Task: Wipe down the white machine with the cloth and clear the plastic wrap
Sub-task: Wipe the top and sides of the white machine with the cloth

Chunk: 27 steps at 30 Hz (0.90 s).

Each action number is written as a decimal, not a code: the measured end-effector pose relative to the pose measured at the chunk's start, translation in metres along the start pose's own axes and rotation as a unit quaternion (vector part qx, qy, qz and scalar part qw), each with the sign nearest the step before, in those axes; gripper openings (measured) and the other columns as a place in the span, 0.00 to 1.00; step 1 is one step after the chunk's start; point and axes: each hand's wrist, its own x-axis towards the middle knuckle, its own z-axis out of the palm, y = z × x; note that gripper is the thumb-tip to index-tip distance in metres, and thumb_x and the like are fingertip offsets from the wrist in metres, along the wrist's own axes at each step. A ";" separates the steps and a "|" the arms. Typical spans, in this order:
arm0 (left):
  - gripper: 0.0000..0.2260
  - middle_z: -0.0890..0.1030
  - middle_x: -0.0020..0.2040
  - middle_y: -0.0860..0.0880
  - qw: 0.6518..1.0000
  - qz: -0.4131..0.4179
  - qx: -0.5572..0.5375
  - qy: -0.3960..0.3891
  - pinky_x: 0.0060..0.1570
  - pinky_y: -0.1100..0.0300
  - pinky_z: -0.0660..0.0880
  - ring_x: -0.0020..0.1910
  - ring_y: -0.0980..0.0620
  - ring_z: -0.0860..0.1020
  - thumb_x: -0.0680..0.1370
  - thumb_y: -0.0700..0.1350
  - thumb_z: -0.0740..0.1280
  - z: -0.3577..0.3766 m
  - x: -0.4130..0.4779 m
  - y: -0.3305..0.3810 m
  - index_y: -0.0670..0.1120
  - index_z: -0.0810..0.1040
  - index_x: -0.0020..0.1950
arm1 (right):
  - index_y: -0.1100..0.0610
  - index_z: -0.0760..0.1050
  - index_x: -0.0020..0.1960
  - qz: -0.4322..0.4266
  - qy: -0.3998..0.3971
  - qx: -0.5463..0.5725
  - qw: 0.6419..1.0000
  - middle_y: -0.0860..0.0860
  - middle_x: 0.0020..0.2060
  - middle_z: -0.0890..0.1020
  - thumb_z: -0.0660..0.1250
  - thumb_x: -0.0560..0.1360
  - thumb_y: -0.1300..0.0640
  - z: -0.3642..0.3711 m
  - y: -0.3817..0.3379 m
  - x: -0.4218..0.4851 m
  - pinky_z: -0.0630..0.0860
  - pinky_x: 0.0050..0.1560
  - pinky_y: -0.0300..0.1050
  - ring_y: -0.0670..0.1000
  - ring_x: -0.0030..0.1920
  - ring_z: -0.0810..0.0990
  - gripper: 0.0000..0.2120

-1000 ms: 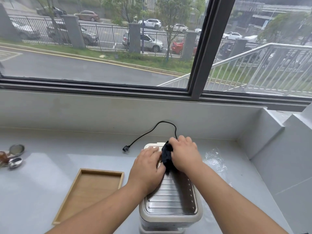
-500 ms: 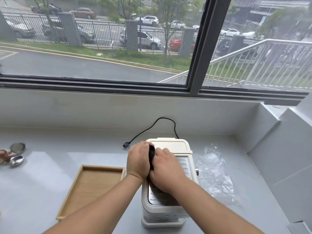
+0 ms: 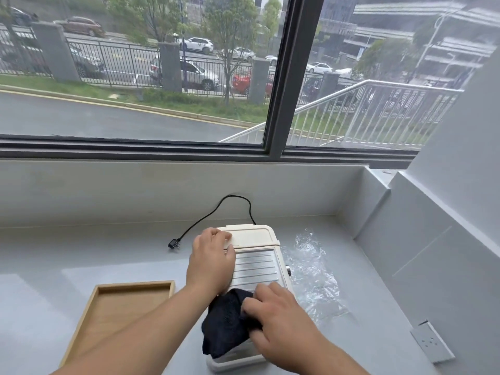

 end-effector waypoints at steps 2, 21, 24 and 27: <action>0.12 0.73 0.64 0.50 1.000 0.017 0.008 0.017 0.67 0.48 0.69 0.66 0.46 0.67 0.81 0.48 0.63 0.002 -0.001 -0.005 0.50 0.80 0.63 | 0.44 0.72 0.55 0.022 0.001 0.000 1.000 0.46 0.50 0.71 0.57 0.71 0.48 -0.003 0.009 -0.004 0.66 0.60 0.47 0.53 0.54 0.67 0.13; 0.10 0.75 0.60 0.53 0.996 0.049 0.038 0.064 0.59 0.54 0.73 0.62 0.49 0.69 0.82 0.51 0.65 0.010 0.000 -0.010 0.50 0.83 0.57 | 0.48 0.70 0.56 0.142 0.055 -0.026 0.988 0.49 0.51 0.71 0.58 0.73 0.52 -0.013 0.069 0.099 0.69 0.54 0.53 0.56 0.52 0.68 0.12; 0.10 0.75 0.60 0.54 0.996 0.046 0.041 0.059 0.60 0.56 0.71 0.63 0.51 0.68 0.81 0.51 0.65 0.010 0.001 -0.009 0.51 0.83 0.59 | 0.49 0.70 0.57 0.155 0.052 -0.036 0.986 0.51 0.52 0.73 0.58 0.74 0.52 -0.013 0.071 0.114 0.69 0.52 0.53 0.57 0.52 0.70 0.12; 0.10 0.74 0.60 0.54 0.997 0.045 0.046 0.051 0.60 0.57 0.71 0.64 0.51 0.68 0.80 0.50 0.66 0.009 0.001 -0.010 0.52 0.82 0.59 | 0.49 0.70 0.58 0.170 0.054 -0.028 0.983 0.52 0.52 0.74 0.59 0.75 0.52 -0.014 0.074 0.125 0.69 0.52 0.53 0.58 0.53 0.70 0.12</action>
